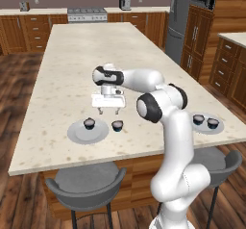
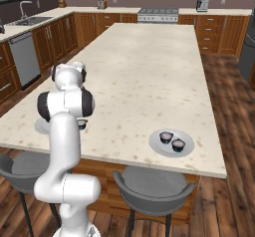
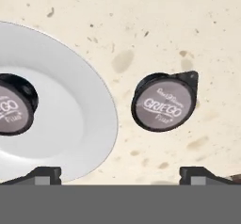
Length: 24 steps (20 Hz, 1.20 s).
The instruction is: Place two yogurt containers on each plate.
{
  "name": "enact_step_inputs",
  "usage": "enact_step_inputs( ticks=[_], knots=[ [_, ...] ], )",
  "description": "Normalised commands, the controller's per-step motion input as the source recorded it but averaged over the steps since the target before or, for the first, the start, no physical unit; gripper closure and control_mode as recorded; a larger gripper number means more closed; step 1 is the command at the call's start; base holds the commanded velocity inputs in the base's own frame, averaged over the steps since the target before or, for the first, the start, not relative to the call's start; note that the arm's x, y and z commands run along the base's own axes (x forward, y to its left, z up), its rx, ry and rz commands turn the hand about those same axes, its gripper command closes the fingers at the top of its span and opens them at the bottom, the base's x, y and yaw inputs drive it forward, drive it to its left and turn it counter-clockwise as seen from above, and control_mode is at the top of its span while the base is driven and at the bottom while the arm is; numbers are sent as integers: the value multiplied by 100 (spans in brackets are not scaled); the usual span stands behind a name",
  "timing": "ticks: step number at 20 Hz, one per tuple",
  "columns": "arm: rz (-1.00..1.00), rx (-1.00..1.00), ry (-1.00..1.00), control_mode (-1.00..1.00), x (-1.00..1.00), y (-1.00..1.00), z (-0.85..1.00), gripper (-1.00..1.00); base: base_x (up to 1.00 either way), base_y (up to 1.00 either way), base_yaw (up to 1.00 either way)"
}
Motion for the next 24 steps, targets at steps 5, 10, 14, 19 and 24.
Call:
enact_step_inputs(
  ticks=[5, 10, 14, 19, 24],
  knots=[
    [0, 0, -1, -100, -9, -34, -20, -100, 0, 0, 0],
    [0, 0, 0, -100, -2, -22, -18, -100, 0, 0, 0],
    [0, 0, -3, -100, 0, -2, -12, -100, 0, 0, 0],
    [0, 0, -4, -100, 2, 0, -21, -100, 0, 0, 0],
    [0, 0, -4, -100, 15, -2, -25, -100, 0, 0, 0]
  ],
)
